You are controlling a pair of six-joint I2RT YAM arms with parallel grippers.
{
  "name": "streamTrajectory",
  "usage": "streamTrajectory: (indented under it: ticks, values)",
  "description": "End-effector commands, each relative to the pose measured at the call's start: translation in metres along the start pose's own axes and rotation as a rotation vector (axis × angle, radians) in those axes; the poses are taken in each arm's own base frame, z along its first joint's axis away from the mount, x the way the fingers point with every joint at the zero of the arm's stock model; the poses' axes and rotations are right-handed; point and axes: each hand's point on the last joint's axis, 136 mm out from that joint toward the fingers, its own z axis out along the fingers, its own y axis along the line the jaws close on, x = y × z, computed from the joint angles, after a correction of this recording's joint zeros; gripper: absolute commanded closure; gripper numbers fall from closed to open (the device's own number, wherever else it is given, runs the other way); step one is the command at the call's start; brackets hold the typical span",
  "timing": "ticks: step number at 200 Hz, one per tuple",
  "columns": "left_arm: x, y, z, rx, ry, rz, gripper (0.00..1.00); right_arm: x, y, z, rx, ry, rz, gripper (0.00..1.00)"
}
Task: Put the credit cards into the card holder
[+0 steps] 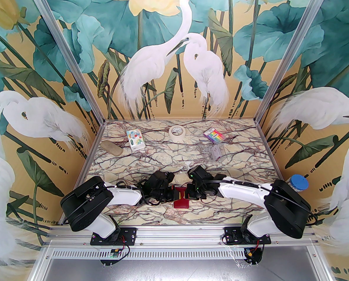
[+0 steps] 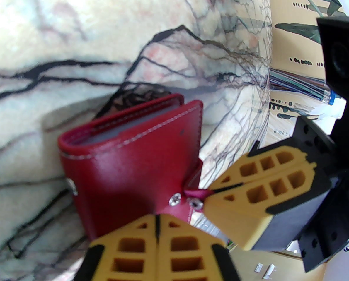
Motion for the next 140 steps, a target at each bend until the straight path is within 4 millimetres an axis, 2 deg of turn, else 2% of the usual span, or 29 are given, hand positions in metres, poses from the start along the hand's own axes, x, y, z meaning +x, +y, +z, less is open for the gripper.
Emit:
streamTrajectory:
  ticks: [1,140]
  values:
    - [0.0024,0.0126,0.0062,-0.052,0.003,-0.014,1.00,-0.0059,0.0124,-0.0002,-0.036,0.001,-0.030,1.00]
    - [0.0048,0.0147,0.0072,-0.057,0.007,-0.015,1.00,0.0009,0.0043,0.0094,0.017,0.052,-0.024,1.00]
